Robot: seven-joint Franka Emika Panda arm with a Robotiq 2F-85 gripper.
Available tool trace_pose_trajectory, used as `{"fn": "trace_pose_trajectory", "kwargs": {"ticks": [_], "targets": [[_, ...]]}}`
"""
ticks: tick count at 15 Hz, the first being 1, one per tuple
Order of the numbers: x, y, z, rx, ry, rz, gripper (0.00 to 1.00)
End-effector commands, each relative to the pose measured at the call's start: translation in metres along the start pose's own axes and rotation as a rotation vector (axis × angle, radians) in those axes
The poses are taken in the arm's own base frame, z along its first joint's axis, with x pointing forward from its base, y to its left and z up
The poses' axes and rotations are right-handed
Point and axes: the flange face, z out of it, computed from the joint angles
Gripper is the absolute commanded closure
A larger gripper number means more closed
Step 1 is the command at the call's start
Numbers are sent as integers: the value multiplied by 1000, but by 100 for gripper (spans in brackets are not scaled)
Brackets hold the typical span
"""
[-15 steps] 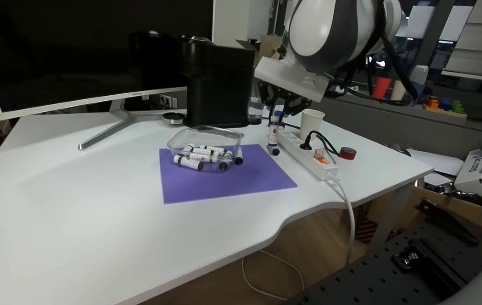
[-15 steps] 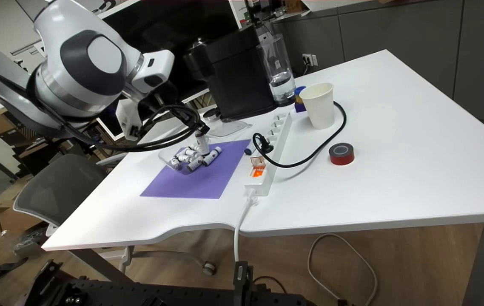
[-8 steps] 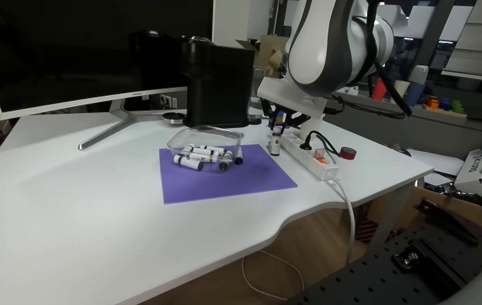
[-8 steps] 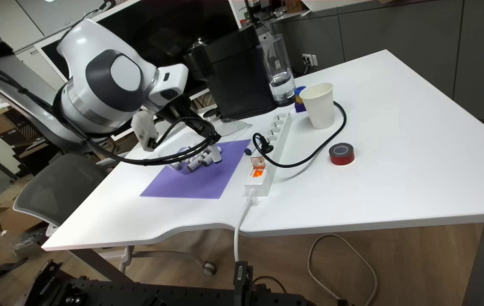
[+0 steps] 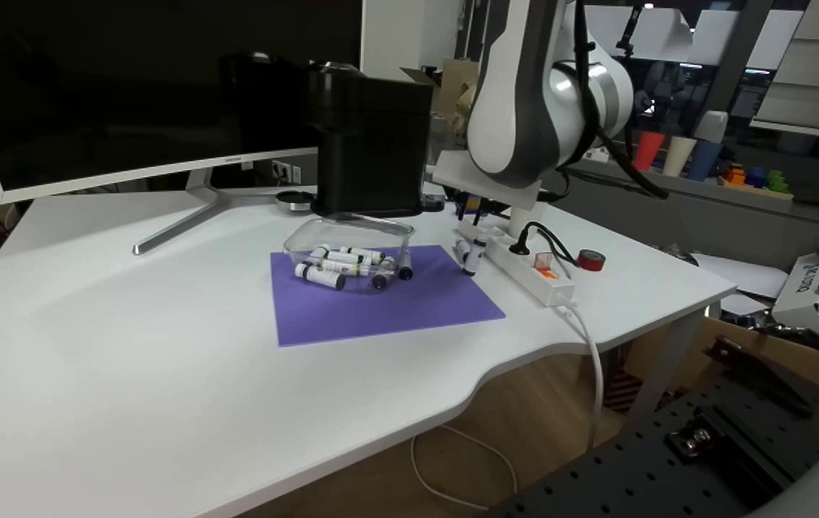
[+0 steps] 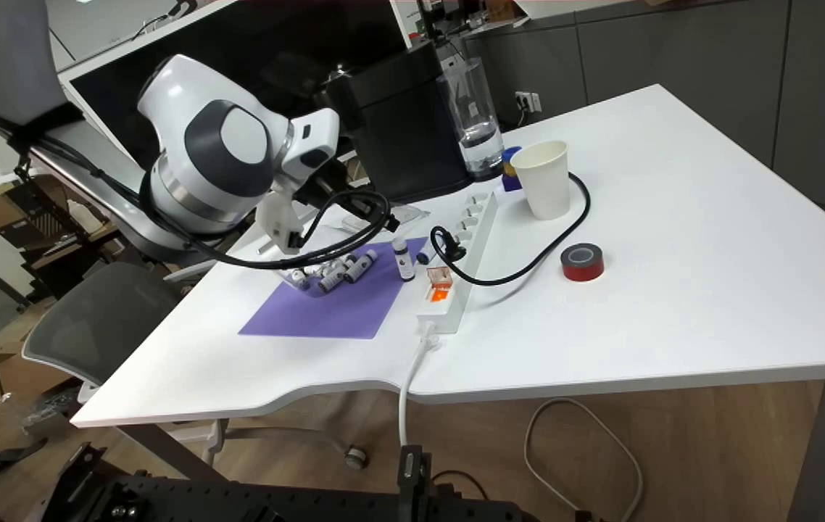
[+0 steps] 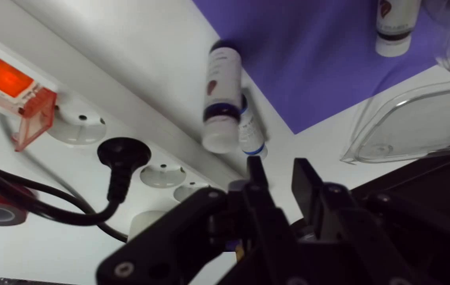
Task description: Put a bottle on the table
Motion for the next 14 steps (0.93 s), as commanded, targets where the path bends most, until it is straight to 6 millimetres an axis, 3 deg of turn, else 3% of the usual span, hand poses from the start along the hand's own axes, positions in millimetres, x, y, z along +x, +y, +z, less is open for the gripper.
{"fn": "trace_pose_trajectory", "kwargs": {"ticks": [1, 3, 6, 10, 14], "targets": [[9, -24, 0, 20, 41, -33, 94], [10, -32, -5, 36, 46, -36, 48], [1, -43, -14, 46, 51, -64, 29], [-26, -54, -30, 53, 3, -83, 2], [-47, -60, -51, 44, -105, -93, 0]]}}
